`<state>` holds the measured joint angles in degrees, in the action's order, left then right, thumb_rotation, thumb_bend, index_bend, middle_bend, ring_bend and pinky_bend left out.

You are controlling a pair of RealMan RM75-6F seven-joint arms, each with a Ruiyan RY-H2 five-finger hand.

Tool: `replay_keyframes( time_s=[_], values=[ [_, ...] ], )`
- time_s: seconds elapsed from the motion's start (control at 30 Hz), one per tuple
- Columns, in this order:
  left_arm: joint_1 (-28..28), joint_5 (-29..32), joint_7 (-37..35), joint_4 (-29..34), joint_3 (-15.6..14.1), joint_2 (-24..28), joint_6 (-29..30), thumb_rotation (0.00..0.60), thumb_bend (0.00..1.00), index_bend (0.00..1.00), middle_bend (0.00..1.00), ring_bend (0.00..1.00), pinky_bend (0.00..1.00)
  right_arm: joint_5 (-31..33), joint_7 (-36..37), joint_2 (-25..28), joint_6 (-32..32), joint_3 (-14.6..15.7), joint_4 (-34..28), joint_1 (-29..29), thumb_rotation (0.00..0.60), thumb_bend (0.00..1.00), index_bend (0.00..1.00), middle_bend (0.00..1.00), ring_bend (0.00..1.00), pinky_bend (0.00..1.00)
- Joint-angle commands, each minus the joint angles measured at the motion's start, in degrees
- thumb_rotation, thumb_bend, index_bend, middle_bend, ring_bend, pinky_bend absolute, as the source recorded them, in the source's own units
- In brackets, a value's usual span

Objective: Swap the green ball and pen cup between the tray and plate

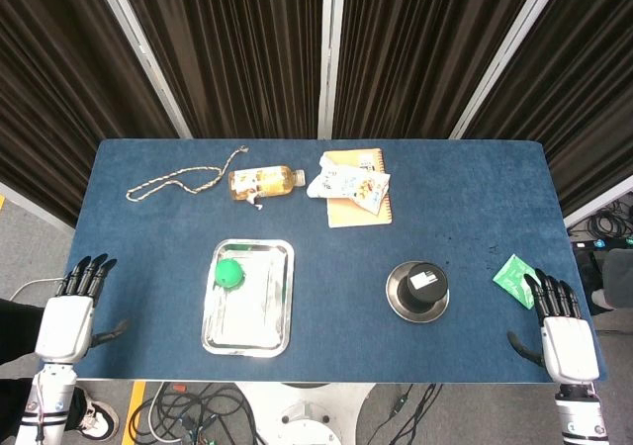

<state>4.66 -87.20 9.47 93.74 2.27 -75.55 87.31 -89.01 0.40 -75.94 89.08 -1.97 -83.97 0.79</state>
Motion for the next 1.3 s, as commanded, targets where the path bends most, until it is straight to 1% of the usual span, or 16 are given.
replay_keyframes(
  time_s=[0.03,0.27,0.37,0.53,0.7,0.83,1.03,1.3],
  values=[
    [0.0,-0.01,-0.03,0.02,0.0,-0.02,0.02,0.6,0.1,0.1,0.08,0.01,0.16,0.01,0.04,0.03,0.0,0.0,0.01,-0.02,0.6,0.14,0.0,0.0,0.0,0.0],
    [0.0,-0.21,-0.01,-0.05,-0.25,-0.21,-0.06,0.6,0.1,0.1,0.08,0.01,0.16,0.02,0.06,0.31,-0.5,-0.08,-0.3,0.3,0.6,0.14,0.0,0.0,0.0,0.0],
    [0.18,-0.04,-0.05,0.0,-0.15,-0.29,-0.37,0.6,0.1,0.1,0.08,0.01,0.16,0.09,-0.53,1.08,-1.48,-0.19,-1.42,0.9,0.6,0.14,0.0,0.0,0.0,0.0],
    [0.47,-0.29,0.08,0.28,-0.2,-0.16,-0.69,0.6,0.1,0.1,0.08,0.01,0.16,-0.05,-3.46,4.98,-6.6,-0.17,-7.46,3.85,0.6,0.14,0.0,0.0,0.0,0.0],
    [0.59,-0.62,0.29,0.03,-0.4,-0.34,-0.8,0.6,0.1,0.1,0.08,0.01,0.16,0.18,-7.72,7.34,-11.73,-1.41,-12.63,7.82,0.6,0.14,0.0,0.0,0.0,0.0],
    [0.59,-0.61,0.16,-0.24,-0.51,-0.67,-0.87,0.6,0.1,0.1,0.08,0.01,0.16,3.02,-12.51,7.36,-17.25,-2.85,-15.74,11.46,0.6,0.14,0.0,0.0,0.0,0.0],
    [0.73,-0.38,-0.88,-1.01,-0.39,-0.9,-1.09,0.6,0.1,0.1,0.08,0.01,0.16,8.72,-18.56,5.79,-24.4,-5.36,-17.28,16.89,0.6,0.14,0.0,0.0,0.0,0.0],
    [0.64,-0.45,-2.62,-2.12,-0.65,-1.07,-1.15,0.6,0.1,0.1,0.08,0.01,0.16,15.14,-23.66,4.13,-30.72,-6.16,-18.52,21.93,0.6,0.15,0.0,0.0,0.0,0.0]
  ],
)
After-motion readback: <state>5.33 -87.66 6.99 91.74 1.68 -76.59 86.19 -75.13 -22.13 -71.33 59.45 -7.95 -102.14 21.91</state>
